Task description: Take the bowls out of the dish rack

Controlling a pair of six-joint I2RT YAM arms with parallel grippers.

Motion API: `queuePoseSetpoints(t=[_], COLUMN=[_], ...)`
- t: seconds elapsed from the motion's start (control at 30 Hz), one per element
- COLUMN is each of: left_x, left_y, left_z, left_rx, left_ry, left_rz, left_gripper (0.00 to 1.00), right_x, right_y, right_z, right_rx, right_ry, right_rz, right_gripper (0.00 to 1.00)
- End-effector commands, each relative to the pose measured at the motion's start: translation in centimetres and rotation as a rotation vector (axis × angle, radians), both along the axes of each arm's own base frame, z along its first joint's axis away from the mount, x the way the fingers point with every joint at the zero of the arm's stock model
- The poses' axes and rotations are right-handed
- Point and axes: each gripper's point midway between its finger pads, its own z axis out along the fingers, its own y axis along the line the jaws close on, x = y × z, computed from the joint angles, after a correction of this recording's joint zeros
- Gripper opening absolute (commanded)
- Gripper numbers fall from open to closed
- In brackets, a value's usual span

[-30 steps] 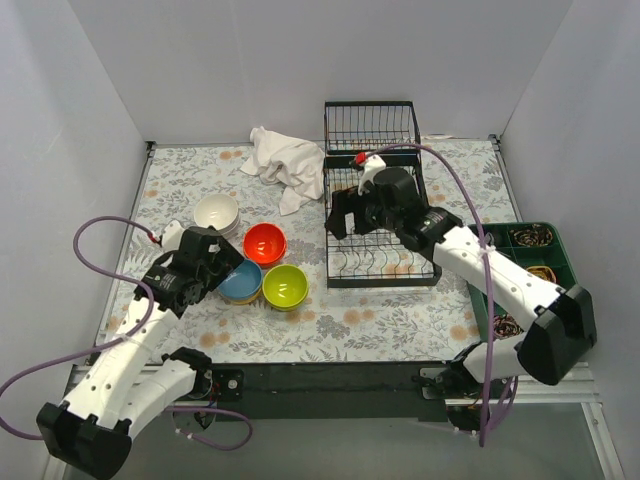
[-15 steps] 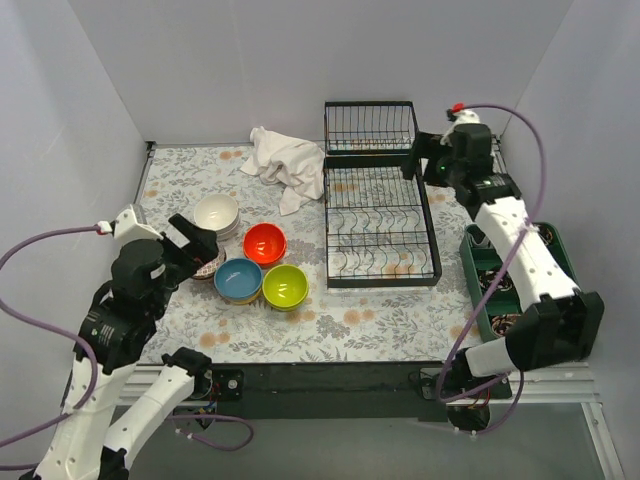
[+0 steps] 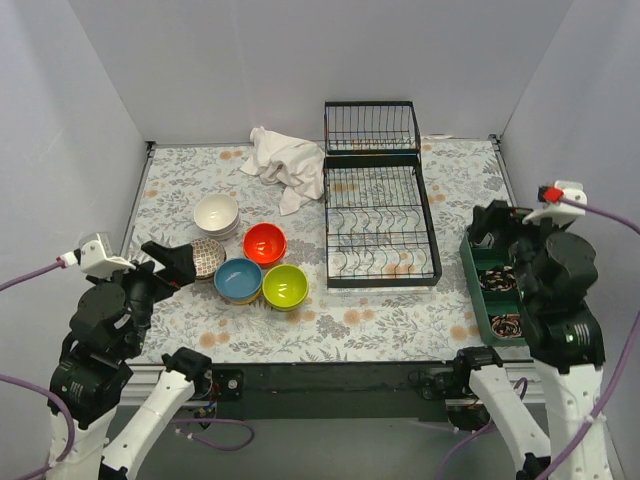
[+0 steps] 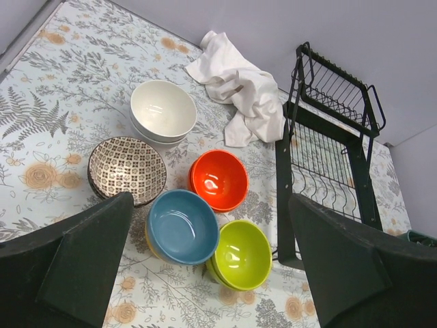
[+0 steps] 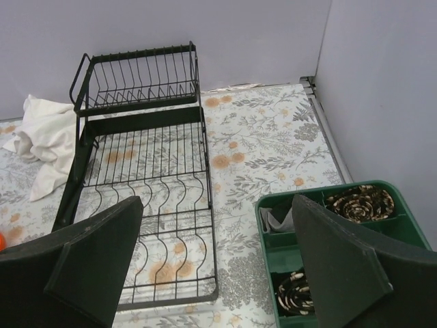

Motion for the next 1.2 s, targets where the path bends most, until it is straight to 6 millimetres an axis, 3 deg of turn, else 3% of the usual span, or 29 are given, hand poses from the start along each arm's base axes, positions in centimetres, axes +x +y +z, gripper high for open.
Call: queuePoseSetpoints(t=[0.0, 0.17, 0.33, 0.47, 0.6, 0.83, 1.17], left_x=[-1.5, -2.1, -2.6, -3.1, -3.7, -4.4, -3.8], left_y=[1.2, 0.9, 0.9, -0.1, -0.5, -0.5, -1.2], left_z=[0.2, -0.3, -1.1, -2.1, -3.5, -3.9, -4.5], left_rx=[0.023, 0.027, -0.011, -0.040, -0.058, -0.120, -0.112], left_ry=[-0.012, 0.020, 0.047, 0.076, 0.119, 0.110, 0.121], left_rz=[0.024, -0.004, 0.002, -0.049, -0.068, -0.062, -0.089], left_gripper=[0.98, 0.98, 0.98, 0.98, 0.98, 0.98, 0.98], right_x=[-3.5, -6.9, -8.8, -10.3, -11.0, -11.5, -11.5], right_y=[-0.6, 0.3, 0.3, 0.3, 0.2, -0.3, -0.4], right_z=[-1.3, -1.1, -1.5, -0.6, -0.8, -1.1, -1.4], right_rx=[-0.048, -0.001, 0.029, 0.029, 0.027, 0.032, 0.022], right_ry=[-0.029, -0.125, -0.161, -0.218, -0.238, -0.239, -0.233], right_rz=[0.017, 0.086, 0.098, 0.121, 0.130, 0.110, 0.104], right_gripper=[0.99, 0.99, 0.99, 0.99, 0.99, 0.99, 0.99])
